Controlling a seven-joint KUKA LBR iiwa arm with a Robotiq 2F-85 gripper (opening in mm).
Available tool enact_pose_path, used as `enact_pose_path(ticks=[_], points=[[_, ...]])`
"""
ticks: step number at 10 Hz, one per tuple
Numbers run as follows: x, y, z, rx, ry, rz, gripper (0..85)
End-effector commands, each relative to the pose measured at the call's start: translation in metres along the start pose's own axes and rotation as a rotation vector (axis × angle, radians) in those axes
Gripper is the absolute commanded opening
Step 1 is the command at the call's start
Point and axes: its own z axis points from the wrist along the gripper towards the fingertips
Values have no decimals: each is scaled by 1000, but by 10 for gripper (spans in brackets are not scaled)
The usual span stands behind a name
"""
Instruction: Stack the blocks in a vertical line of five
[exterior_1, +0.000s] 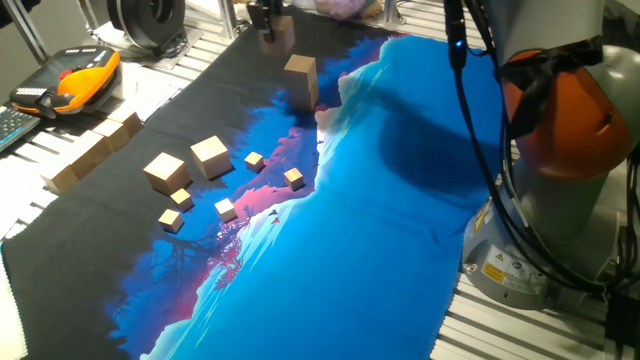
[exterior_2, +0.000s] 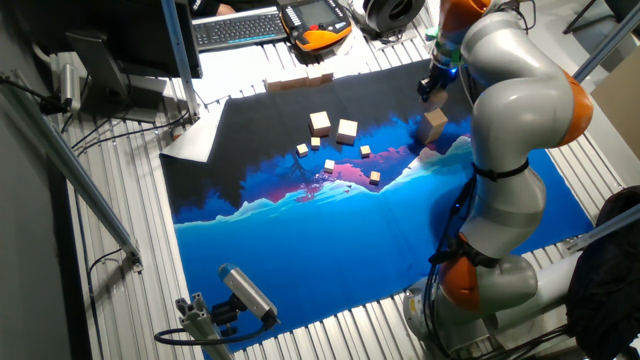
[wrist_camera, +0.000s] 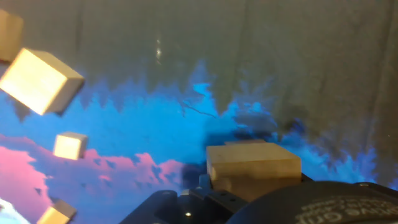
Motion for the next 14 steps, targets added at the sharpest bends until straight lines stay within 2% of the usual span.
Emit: enact_pose_path(ticks=[1,3,4,5,8,11,13,14], points=[[1,-3,1,7,1,4,0],[3,-11,10,14,-2,9,0],[4,-12,17,15,-13,8,0],[5,-13,23,10,-16,6,0],[7,-18,30,22,-17,-11,0],[10,-14,47,34,-33,-20,0],[12,-19,57,14,-38,-37,0],[13,-21,58,19,-39,-40,0]])
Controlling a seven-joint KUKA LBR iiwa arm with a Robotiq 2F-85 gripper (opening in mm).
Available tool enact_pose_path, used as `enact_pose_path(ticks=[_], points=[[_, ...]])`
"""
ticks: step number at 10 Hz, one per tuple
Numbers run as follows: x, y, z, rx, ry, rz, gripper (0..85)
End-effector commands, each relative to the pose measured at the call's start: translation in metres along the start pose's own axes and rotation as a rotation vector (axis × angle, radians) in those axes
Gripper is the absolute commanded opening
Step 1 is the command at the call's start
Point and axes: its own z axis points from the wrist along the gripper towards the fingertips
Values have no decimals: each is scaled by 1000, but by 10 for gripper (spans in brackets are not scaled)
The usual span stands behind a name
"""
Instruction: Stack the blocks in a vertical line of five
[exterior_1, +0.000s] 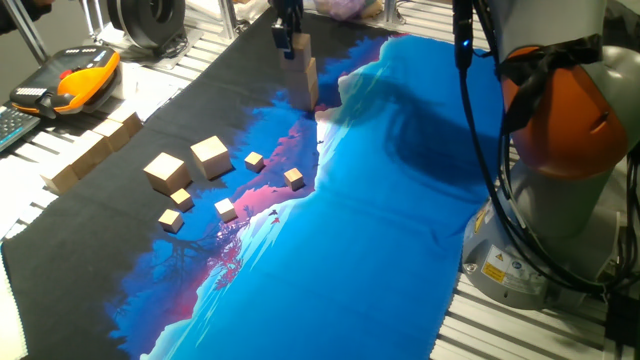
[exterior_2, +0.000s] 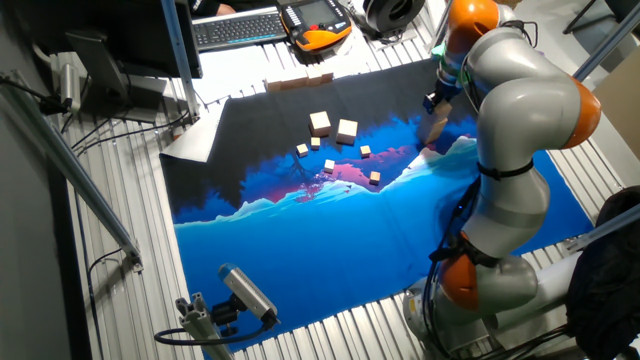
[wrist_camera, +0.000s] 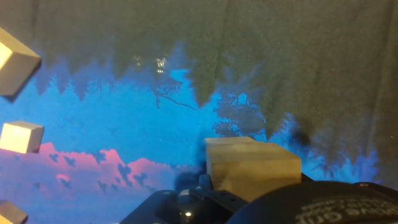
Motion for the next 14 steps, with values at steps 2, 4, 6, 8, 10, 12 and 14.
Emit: enact_pose_path(ticks=[2,4,6,8,10,12,14], points=[[1,-2,2,-3,-1,-1,0],[1,-4,3,-7,6,8,0],[1,-4,3,-22,30,43,0],[1,-3,3,-34,35,54,0],[0,-3,3,-38,36,59,0],[-1,-1,1,-35,44,71,170],[-1,-1,1,-23,40,82,340]])
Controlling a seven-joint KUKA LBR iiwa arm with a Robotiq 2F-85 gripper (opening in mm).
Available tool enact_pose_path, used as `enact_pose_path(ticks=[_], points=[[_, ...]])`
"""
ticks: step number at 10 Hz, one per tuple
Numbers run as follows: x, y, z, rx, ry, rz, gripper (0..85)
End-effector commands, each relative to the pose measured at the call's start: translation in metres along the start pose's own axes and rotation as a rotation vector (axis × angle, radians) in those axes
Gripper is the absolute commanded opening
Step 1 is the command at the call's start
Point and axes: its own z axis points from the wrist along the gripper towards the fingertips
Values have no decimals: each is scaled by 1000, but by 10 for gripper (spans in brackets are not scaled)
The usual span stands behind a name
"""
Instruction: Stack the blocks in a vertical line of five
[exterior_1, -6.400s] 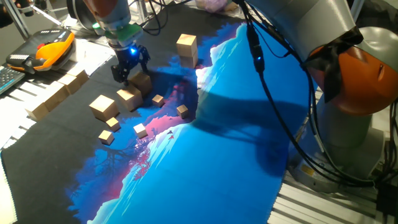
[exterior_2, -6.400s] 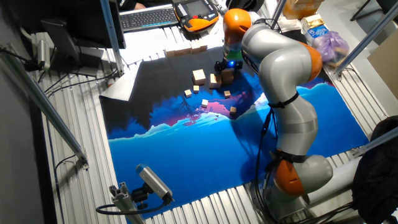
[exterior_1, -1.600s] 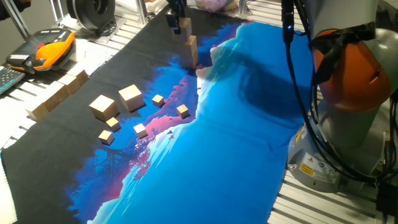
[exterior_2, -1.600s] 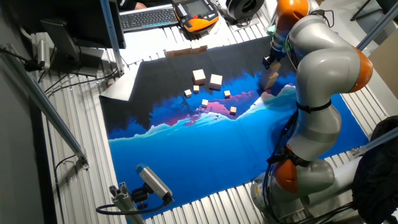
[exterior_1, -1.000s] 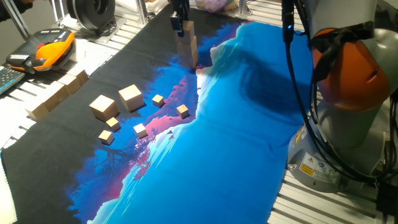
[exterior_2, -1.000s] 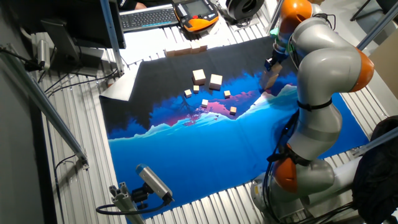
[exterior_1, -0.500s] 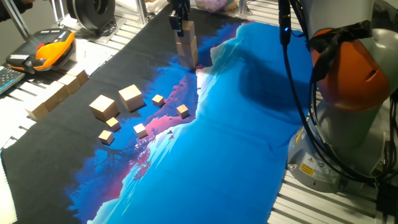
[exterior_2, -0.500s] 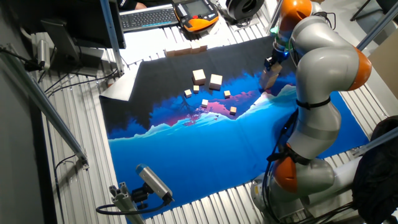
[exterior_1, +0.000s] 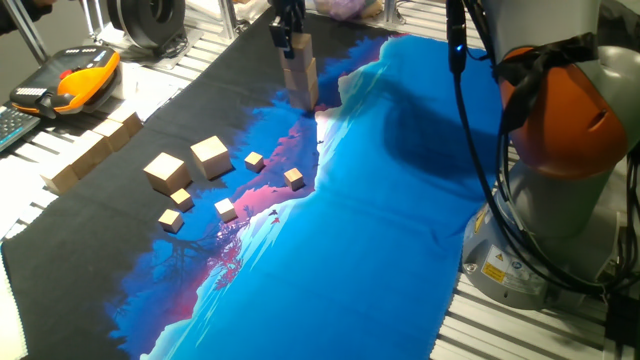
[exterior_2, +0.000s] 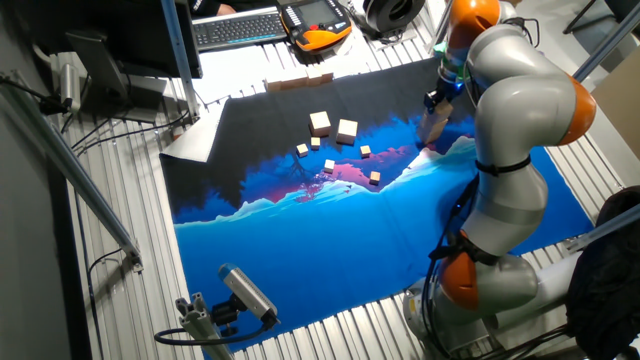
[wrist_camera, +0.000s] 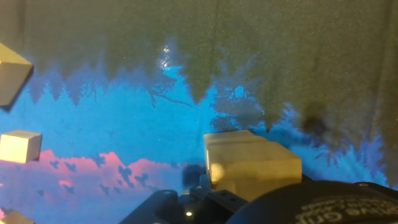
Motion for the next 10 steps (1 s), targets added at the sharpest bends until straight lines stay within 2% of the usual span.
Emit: enact_pose_path(ticks=[1,7,8,10], points=[[0,0,0,0,0,0,340],[0,0,0,3,3,18,340],[-1,0,0,6,3,21,510],[-1,0,1,7,3,28,510]])
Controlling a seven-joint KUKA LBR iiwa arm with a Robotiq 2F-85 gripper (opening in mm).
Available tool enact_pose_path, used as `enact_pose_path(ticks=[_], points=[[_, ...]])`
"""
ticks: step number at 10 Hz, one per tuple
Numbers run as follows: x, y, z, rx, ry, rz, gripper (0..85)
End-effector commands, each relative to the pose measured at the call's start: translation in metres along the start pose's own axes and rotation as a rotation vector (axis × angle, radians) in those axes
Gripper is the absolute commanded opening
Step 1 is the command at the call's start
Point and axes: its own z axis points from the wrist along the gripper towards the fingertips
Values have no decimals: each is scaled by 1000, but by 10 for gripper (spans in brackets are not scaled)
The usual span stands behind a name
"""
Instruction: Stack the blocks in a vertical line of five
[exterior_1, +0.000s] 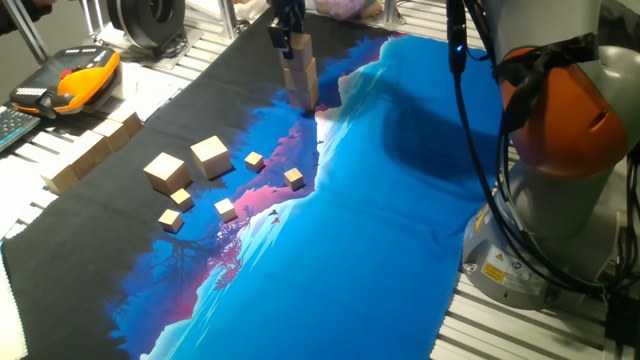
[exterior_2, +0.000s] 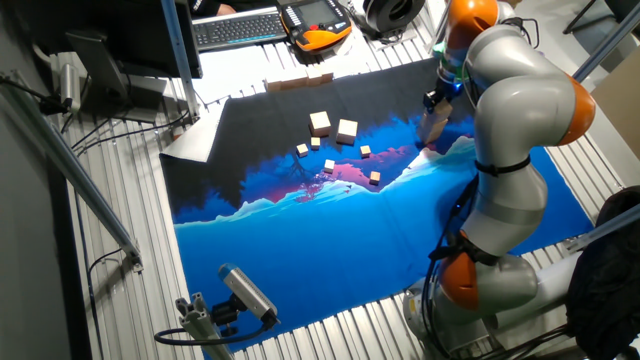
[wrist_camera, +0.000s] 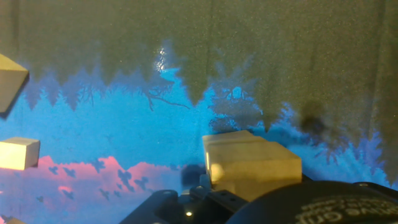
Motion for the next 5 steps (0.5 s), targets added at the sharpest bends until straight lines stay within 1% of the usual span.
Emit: enact_pose_path(ticks=[1,2,3,5], points=[[0,0,0,0,-1,4,510],[-1,0,0,0,-3,7,510],[-1,1,0,0,-3,7,680],[-2,1,-1,4,2,8,680]])
